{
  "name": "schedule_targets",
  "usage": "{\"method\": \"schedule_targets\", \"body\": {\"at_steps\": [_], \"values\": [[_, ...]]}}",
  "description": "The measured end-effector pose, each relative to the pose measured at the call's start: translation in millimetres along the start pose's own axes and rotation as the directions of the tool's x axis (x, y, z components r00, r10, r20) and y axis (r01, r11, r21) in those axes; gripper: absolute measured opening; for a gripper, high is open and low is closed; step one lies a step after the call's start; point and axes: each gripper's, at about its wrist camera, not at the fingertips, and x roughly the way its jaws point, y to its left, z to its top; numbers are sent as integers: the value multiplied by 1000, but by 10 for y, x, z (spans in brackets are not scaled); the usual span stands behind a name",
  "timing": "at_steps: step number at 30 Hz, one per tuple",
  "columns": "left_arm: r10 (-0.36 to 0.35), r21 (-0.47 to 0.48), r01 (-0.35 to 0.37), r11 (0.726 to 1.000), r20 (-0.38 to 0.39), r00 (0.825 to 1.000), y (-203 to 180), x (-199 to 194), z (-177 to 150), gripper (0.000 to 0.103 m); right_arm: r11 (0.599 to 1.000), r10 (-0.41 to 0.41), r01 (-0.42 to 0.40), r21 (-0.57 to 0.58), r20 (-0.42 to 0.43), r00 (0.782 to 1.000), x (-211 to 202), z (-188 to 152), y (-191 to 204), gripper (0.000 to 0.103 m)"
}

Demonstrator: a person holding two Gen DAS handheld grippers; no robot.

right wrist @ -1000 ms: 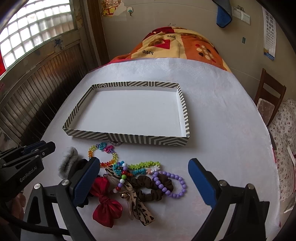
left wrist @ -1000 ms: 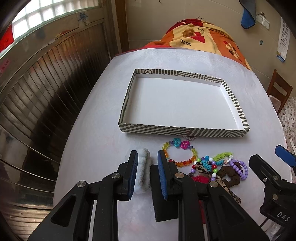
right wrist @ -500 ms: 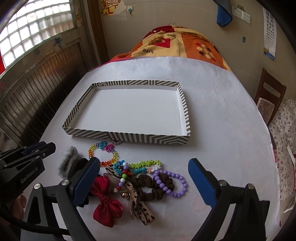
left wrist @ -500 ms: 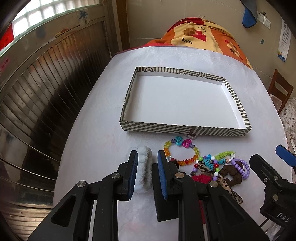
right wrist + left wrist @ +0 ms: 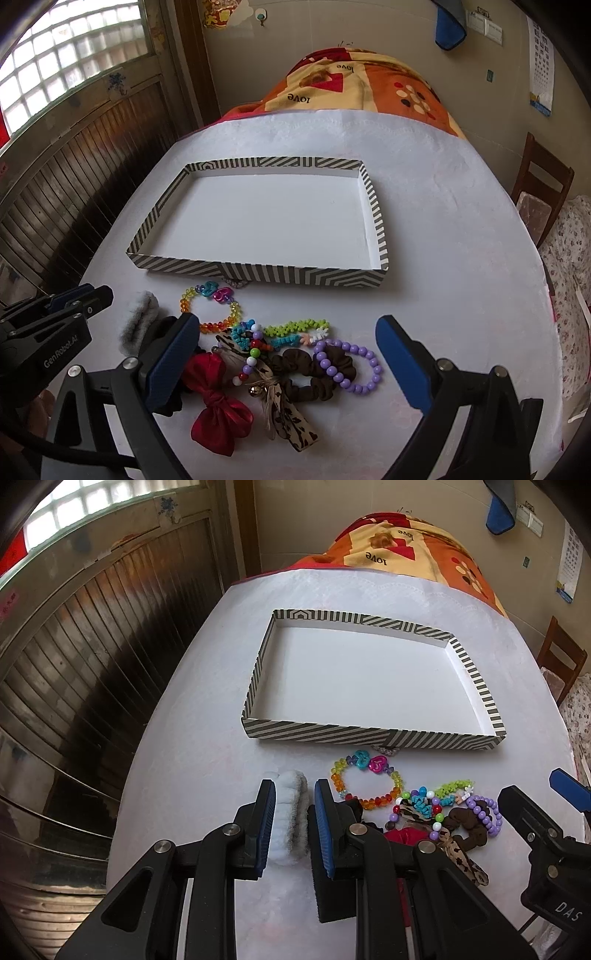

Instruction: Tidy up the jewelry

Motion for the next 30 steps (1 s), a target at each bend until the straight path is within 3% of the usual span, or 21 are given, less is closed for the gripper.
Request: {"method": "schedule_targets", "body": {"at_steps": [30], "values": [[-6, 7, 6, 1000, -8, 1000, -64, 16, -27, 1, 1000, -4, 4, -22, -6, 1000, 18, -36, 30, 99]]}}
